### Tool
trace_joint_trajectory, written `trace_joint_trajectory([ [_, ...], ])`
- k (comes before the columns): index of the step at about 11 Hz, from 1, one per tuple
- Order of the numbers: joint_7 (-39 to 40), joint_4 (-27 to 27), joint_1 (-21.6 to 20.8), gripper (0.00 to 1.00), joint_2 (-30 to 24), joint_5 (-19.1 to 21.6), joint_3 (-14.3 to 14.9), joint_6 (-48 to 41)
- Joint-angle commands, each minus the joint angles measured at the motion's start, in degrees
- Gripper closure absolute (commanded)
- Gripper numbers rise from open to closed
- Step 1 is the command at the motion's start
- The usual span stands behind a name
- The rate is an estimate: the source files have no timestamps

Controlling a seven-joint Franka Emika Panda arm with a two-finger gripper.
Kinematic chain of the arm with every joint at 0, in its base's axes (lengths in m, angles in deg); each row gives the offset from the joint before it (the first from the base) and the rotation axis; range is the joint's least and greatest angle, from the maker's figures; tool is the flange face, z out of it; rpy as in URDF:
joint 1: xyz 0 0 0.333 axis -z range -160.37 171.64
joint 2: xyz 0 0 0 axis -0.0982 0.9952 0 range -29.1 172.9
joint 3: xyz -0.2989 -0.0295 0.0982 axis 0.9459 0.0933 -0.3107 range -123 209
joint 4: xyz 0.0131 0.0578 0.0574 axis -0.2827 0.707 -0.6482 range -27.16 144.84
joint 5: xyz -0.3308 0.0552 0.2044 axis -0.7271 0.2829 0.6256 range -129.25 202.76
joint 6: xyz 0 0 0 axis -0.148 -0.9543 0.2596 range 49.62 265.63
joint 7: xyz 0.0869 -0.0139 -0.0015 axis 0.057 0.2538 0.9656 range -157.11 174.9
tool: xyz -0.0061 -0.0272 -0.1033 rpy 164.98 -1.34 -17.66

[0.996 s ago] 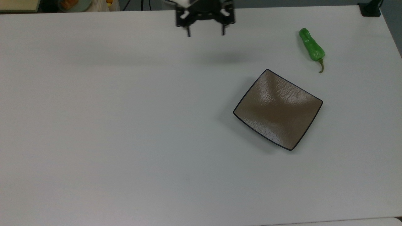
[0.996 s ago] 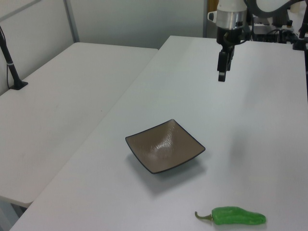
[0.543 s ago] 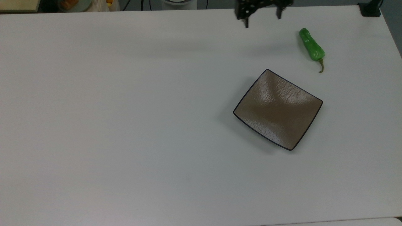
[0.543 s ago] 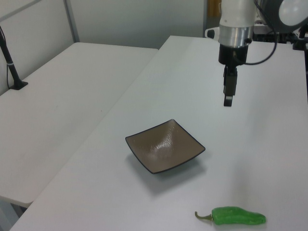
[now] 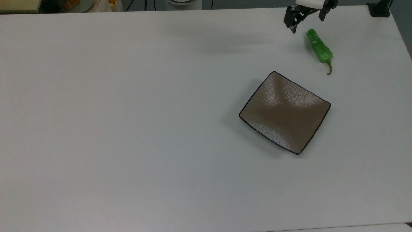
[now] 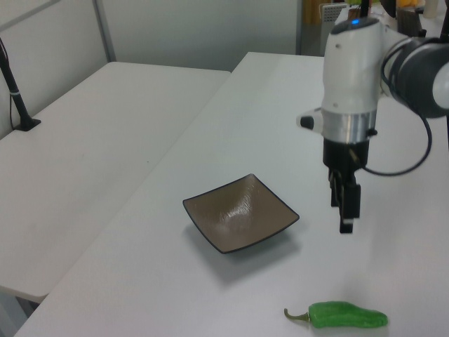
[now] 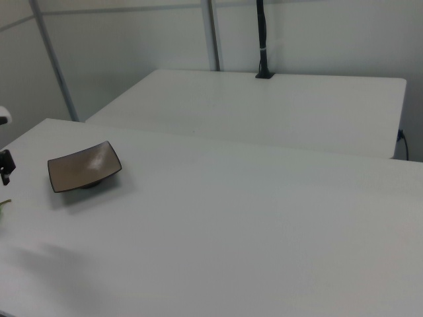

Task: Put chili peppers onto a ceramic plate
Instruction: 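Lower the gripper onto the green chili pepper and close on it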

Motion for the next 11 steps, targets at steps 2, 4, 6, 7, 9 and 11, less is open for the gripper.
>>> trace_joint_trajectory([
  [2, -0.59, 0.38, -4.45, 0.0, 3.92, -0.28, 0.38, 2.88],
  [4, -0.59, 0.38, -5.25, 0.0, 5.58, -0.28, 0.3, 4.74],
  [6, -2.68, 0.38, -6.74, 0.0, 7.52, -0.37, 0.3, 8.33],
  [7, -3.66, 0.29, -7.7, 0.0, 8.75, -0.54, 0.3, 9.39],
  [9, -5.58, 0.29, -8.5, 0.0, 10.86, -1.59, 0.3, 12.19],
  [11, -8.93, 0.29, -9.38, 0.0, 12.71, -4.13, 0.3, 14.75],
])
